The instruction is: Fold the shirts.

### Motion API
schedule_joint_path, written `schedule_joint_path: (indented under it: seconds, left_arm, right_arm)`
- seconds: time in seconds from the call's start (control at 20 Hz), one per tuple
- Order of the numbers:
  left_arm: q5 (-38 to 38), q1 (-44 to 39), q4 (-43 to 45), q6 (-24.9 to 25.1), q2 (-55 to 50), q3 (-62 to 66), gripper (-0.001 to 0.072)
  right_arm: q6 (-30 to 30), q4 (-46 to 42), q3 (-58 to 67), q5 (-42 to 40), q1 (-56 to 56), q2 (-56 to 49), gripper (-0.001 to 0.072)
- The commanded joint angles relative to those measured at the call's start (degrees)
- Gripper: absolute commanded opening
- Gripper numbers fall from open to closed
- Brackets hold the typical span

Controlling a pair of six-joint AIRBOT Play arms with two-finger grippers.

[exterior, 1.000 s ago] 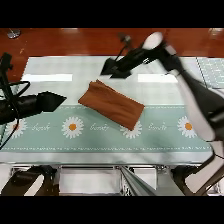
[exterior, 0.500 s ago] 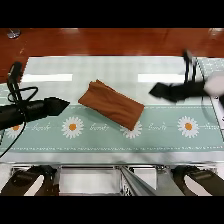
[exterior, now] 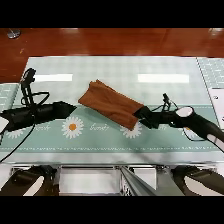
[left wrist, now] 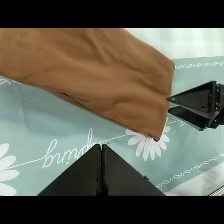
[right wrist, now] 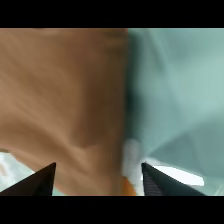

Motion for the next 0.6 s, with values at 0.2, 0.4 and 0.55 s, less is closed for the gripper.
schedule_joint_path:
  seconds: [0.2, 0.4, 0.55]
  left_arm:
    - [2.16, -0.35, 0.02, -0.04, -0.33, -0.15, 0.0027]
    - [2.21, -0.35, 0.07, 0.00, -0.33, -0.15, 0.0028]
    - [2.16, -0.35, 0.04, -0.02, -0.31, -0.15, 0.0028]
  right_arm:
    - [-13.92, 4.48, 20.39, 15.28, 0.26, -14.78, 0.0025]
    - [-2.97, -14.03, 45.70, 24.46, 0.24, -14.86, 0.0025]
    - [4.96, -29.62, 65.00, 31.39, 0.22, -15.34, 0.0025]
